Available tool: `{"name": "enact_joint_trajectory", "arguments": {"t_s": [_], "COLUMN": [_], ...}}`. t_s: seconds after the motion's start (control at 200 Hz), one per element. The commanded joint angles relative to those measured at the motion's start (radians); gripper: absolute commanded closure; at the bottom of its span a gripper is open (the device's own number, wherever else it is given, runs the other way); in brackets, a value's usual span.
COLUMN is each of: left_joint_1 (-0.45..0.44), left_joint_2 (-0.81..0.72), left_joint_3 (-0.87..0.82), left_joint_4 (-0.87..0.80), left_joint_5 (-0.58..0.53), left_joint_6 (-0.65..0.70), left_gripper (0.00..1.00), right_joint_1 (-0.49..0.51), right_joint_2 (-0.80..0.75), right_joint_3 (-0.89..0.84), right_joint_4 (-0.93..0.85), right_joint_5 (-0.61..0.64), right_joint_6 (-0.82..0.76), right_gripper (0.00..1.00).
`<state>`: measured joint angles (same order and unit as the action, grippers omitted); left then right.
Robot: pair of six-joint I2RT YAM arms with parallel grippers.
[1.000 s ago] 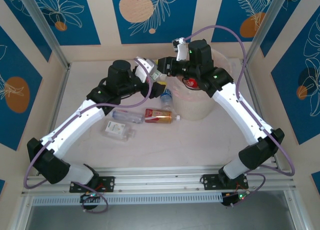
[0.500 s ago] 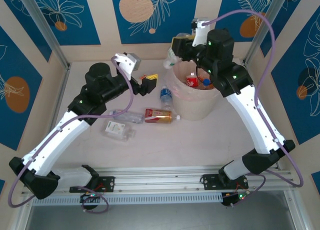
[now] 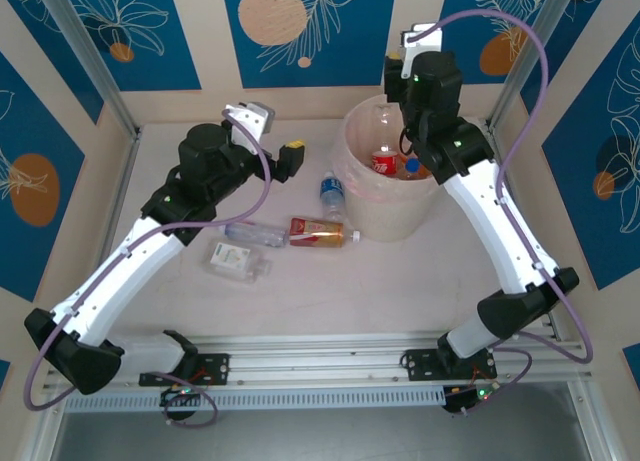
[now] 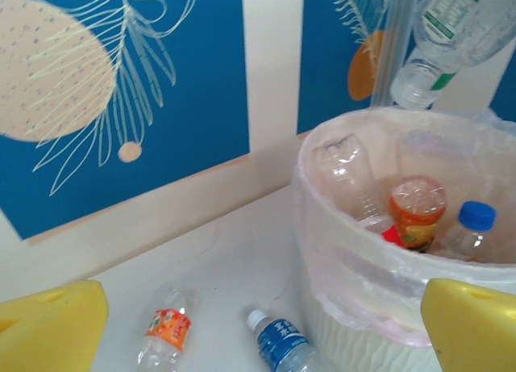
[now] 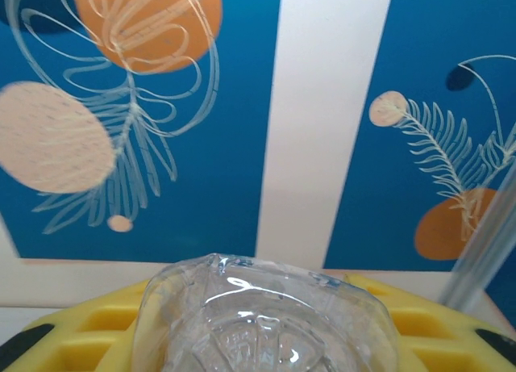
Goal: Put the plastic bottles in the bin
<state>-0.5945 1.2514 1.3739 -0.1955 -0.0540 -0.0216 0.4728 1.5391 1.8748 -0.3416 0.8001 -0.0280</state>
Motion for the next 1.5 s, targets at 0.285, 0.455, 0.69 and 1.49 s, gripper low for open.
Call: {"name": "enact_joint_trajectory", "arguments": {"t_s": [0.285, 0.455, 0.69, 1.49], "left_joint_1": [0.097, 0.113, 0.126, 0.14], "left_joint_2": [0.023, 0.034, 0.057, 0.068], "left_joint_3": [-0.024, -0.031, -0.021, -0.03], "left_joint_4": [-0.018, -0.007, -0.013, -0.009], "left_joint_5": [0.023, 0.04, 0.07, 0.068], "left_joint_6": [-0.078, -0.09, -0.092, -0.097], "left_gripper": [0.0, 0.01, 0.01, 0.0], "right_joint_1": [-0.05, -0.035, -0.071, -0.232], "right_joint_2": [-0.001, -0.091, -0.191, -0.237], "right_joint_3": [-0.139, -0.278, -0.488, -0.756], "right_joint_4": [0.109, 0.122, 0.256, 0.534], "right_joint_5": [0.039, 0.025, 0.053, -0.213], "right_joint_6": [-0.017, 0.076, 0.134, 0.485], "right_gripper": [0.82, 0.82, 0.82, 0.8]}}
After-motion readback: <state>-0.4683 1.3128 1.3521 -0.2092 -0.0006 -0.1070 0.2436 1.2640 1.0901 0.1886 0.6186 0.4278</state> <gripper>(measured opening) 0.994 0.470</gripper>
